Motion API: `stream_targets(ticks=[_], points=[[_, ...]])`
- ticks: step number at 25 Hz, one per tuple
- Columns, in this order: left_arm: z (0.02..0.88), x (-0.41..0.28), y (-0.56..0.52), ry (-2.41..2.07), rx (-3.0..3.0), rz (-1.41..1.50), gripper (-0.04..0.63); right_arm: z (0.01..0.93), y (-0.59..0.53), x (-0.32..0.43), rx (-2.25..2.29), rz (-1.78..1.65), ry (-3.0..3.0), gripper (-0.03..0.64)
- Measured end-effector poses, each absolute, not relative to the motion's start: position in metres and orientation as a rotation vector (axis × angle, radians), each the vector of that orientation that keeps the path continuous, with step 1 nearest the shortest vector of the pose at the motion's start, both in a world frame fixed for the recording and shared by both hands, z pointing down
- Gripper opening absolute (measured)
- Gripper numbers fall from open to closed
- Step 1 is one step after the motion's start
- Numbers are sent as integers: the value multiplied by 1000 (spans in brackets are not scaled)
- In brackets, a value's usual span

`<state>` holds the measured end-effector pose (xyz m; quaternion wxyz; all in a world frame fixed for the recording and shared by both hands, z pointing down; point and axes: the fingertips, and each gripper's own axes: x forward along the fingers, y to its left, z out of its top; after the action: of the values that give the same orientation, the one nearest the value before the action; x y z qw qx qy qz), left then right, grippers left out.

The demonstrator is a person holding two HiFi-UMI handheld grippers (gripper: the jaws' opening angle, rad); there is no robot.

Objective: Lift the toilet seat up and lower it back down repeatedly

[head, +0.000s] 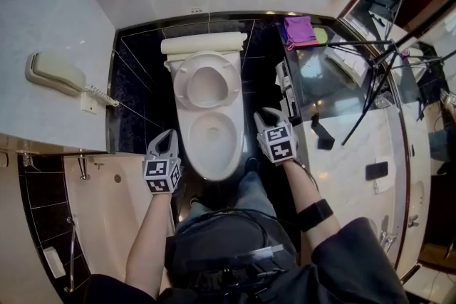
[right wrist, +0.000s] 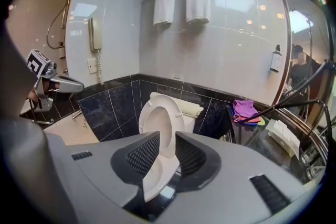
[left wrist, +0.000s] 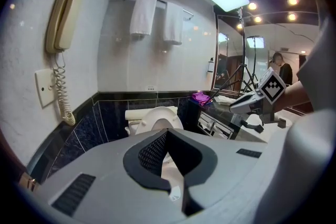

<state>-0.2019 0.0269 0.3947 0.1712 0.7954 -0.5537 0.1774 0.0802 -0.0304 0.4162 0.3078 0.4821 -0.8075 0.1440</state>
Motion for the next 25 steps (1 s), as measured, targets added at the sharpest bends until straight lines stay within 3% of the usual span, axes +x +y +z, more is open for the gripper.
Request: stream_targets(ticks=[7, 25], points=[[399, -187, 3, -1581, 2229, 515, 0, 420, -89, 68, 1158, 236, -2134, 197], [467, -144, -65, -1597, 2187, 627, 0, 518, -251, 9, 767, -184, -2088, 218]])
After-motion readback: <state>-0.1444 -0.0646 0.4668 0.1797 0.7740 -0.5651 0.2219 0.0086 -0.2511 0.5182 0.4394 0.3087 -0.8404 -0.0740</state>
